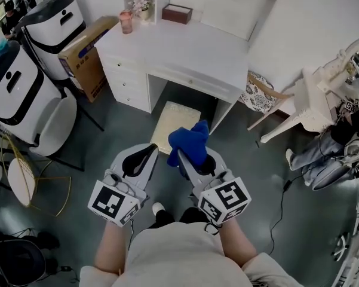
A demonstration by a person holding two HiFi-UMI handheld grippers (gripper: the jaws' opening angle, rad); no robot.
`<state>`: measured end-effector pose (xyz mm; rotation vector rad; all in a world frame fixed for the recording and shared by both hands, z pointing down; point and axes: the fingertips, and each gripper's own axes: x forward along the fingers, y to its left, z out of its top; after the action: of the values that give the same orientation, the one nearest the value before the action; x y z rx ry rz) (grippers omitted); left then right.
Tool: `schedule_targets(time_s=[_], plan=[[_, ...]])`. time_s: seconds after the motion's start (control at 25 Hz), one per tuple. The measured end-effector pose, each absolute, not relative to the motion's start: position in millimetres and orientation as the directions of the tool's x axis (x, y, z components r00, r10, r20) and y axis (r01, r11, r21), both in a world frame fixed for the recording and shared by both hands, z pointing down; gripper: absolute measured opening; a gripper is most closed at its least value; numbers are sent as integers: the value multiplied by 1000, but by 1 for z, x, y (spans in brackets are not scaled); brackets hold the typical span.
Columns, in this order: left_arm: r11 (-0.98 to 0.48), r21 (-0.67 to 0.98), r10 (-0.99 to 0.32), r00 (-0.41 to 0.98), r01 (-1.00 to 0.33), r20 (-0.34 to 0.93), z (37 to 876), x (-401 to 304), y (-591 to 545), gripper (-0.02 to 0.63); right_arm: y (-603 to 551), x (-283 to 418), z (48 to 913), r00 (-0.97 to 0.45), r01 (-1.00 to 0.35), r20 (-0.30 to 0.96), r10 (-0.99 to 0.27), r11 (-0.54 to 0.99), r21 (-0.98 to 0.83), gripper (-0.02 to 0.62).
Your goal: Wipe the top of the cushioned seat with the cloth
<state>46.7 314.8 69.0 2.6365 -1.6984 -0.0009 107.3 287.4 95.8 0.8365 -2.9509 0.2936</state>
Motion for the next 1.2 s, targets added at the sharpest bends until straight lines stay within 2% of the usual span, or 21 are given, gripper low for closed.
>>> schedule_targets(time_s=[0.6, 1.2], plan=[[-449, 52, -893, 450, -892, 9, 87, 12, 266, 0, 242, 87, 111, -804, -594, 161, -572, 786, -173, 89], [-466, 39, -884, 467, -884, 29, 97, -26, 116, 0, 92, 45, 125, -805, -593, 163, -571, 781, -196, 91]])
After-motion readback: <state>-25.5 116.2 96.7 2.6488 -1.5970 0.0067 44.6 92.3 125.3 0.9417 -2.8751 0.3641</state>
